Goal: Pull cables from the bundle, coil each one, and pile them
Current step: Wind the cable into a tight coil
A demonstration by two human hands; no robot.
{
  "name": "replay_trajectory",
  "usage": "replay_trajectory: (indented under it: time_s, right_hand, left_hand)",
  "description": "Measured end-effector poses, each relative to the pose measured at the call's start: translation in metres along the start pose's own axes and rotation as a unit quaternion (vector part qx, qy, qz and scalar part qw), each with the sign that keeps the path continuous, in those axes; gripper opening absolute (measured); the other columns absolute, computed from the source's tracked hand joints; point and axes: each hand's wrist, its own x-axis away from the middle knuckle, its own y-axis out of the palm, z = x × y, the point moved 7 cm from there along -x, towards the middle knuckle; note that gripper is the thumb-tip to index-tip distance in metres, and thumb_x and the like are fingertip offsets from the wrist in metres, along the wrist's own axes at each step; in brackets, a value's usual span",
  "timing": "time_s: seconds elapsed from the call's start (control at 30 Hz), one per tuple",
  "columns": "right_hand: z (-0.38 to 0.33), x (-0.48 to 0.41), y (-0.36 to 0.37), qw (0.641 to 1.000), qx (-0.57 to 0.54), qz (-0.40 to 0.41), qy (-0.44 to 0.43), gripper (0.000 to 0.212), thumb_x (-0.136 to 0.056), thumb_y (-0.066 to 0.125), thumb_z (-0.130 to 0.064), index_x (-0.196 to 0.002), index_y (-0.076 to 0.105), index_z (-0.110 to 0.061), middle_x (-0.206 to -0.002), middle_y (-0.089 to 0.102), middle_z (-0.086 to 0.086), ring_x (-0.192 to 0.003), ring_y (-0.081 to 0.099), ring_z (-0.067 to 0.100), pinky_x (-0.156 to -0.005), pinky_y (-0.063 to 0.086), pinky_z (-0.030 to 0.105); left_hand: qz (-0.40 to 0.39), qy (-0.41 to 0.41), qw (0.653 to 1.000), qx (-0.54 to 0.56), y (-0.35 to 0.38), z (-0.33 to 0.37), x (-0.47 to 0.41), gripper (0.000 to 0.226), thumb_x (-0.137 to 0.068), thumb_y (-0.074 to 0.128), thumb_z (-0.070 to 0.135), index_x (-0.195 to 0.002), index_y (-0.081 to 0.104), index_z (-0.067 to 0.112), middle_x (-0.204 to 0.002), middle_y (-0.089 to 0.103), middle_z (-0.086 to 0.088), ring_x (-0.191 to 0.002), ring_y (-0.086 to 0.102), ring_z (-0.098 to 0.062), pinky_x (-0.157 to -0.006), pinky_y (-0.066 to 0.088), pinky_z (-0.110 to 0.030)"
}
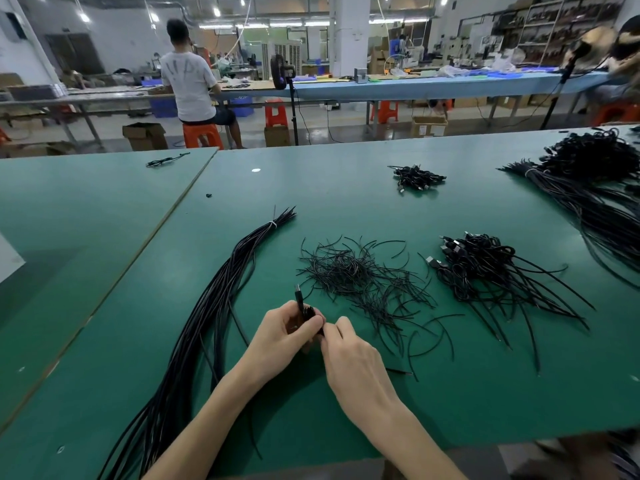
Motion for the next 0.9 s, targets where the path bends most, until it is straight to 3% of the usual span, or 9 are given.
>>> replay_trajectory:
  time_s: [0.13,0.33,0.5,0.67,0.8,0.9]
  right_hand:
    - [0.002,0.000,0.001,1.000,-0.008,-0.006,0.019,0.012,-0.109,0.040,-0.011,-0.104,0.051,-0.015,-0.097,0.037,-0.004,-0.064,0.046,0.016,-0.059,0.039,0.026]
    - [0.003,0.000,-0.005,0.997,-0.076,-0.003,0.009,0.034,-0.112,0.026,-0.034,-0.097,0.053,-0.019,-0.091,0.043,-0.007,-0.067,0.051,0.016,-0.061,0.038,0.026]
    - [0.010,-0.001,-0.008,0.985,-0.171,-0.010,0.027,0.039,-0.111,0.029,-0.041,-0.096,0.061,-0.023,-0.090,0.052,-0.010,-0.076,0.055,0.012,-0.070,0.046,0.032]
    - [0.012,0.000,-0.006,0.982,-0.187,-0.005,0.035,0.040,-0.109,0.026,-0.048,-0.082,0.047,-0.028,-0.076,0.053,-0.007,-0.067,0.049,0.011,-0.059,0.036,0.027]
    - [0.014,-0.001,-0.006,0.973,-0.227,-0.020,0.030,0.039,-0.110,0.031,-0.047,-0.084,0.052,-0.025,-0.070,0.057,-0.005,-0.062,0.050,0.013,-0.060,0.040,0.031]
    - [0.017,-0.002,-0.008,0.955,-0.295,-0.019,0.029,0.033,-0.110,0.042,-0.038,-0.086,0.057,-0.021,-0.069,0.058,-0.016,-0.061,0.047,0.008,-0.060,0.038,0.027]
  left_hand:
    - [-0.005,-0.011,1.000,0.002,0.003,-0.002,0.000,0.009,-0.101,0.063,0.012,-0.096,0.070,0.009,-0.069,0.069,-0.002,-0.061,0.062,-0.014,-0.059,0.052,-0.026]
    - [-0.050,0.004,0.997,0.058,0.002,0.007,0.003,0.014,-0.101,0.065,0.015,-0.098,0.068,0.001,-0.080,0.069,-0.015,-0.069,0.065,-0.026,-0.074,0.056,-0.031]
    - [-0.048,0.015,0.996,0.074,0.002,0.013,0.004,0.018,-0.098,0.066,0.016,-0.100,0.068,-0.002,-0.079,0.065,-0.008,-0.067,0.059,-0.021,-0.070,0.055,-0.031]
    - [-0.041,0.019,0.995,0.086,0.000,0.015,0.005,0.022,-0.095,0.071,0.020,-0.098,0.068,-0.001,-0.075,0.067,-0.007,-0.060,0.054,-0.019,-0.061,0.048,-0.026]
    - [-0.039,0.012,0.994,0.099,-0.001,0.015,0.006,0.018,-0.093,0.072,0.018,-0.097,0.069,0.000,-0.078,0.068,-0.011,-0.062,0.054,-0.021,-0.063,0.048,-0.029]
    - [-0.046,0.015,0.993,0.108,-0.001,0.015,0.006,0.016,-0.094,0.070,0.014,-0.097,0.069,-0.001,-0.078,0.067,-0.013,-0.063,0.055,-0.022,-0.066,0.050,-0.030]
